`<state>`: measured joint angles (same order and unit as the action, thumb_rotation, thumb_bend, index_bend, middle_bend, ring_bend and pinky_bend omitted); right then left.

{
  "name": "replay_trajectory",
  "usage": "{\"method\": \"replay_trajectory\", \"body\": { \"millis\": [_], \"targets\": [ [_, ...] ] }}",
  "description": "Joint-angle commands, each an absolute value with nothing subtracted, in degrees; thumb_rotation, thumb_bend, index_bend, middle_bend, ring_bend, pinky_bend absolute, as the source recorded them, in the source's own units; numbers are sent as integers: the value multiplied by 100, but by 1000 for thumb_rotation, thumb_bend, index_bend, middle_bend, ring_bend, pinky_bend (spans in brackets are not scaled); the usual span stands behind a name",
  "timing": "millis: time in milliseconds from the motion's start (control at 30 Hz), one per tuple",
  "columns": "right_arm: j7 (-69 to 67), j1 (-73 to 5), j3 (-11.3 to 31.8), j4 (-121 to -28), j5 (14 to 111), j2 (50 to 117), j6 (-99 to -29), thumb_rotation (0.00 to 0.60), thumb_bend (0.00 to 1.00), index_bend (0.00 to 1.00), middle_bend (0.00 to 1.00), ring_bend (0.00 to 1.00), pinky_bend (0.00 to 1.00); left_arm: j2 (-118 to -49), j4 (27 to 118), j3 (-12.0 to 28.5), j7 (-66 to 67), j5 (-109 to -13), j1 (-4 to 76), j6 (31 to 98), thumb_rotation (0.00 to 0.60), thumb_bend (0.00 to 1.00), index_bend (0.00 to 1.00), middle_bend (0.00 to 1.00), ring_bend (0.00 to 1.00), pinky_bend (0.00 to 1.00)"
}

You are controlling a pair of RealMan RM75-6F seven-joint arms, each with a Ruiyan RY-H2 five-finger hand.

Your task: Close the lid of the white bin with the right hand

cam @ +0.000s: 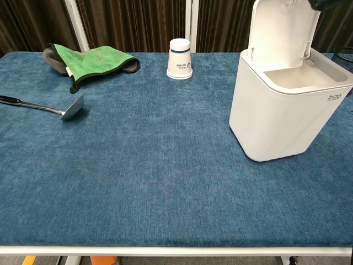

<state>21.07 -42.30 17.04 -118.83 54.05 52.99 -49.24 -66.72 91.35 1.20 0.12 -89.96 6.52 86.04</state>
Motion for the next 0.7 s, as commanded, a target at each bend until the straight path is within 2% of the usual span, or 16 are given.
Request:
{"method": "replay_trajectory", "body": {
  "millis": [33, 267, 500, 700],
  "targets": [
    [2091, -4291, 1607, -11852, 5312, 5350, -4900, 600, 1000, 0, 49, 0, 0, -6686, 9119, 127, 36, -8990, 667, 8591, 600, 0, 129, 68, 7, 121],
    [2173, -4232, 1371, -12031, 5474, 5261, -5129, 600, 1000, 0, 121, 17, 0, -6680, 9141, 108, 35, -9008, 634, 8640, 600, 0, 130, 68, 7, 119],
    [2005, -3837, 1032, -12415, 6109, 4910, -5345, 600, 1000, 0, 137, 44, 9, -6656, 9173, 74, 61, -8990, 592, 8648, 600, 0, 130, 68, 7, 119],
    [1292, -3498, 759, -12483, 6769, 4705, -5181, 600, 1000, 0, 140, 45, 15, -6658, 9220, 67, 146, -9008, 616, 8605, 600, 0, 129, 68, 7, 119]
  ]
}}
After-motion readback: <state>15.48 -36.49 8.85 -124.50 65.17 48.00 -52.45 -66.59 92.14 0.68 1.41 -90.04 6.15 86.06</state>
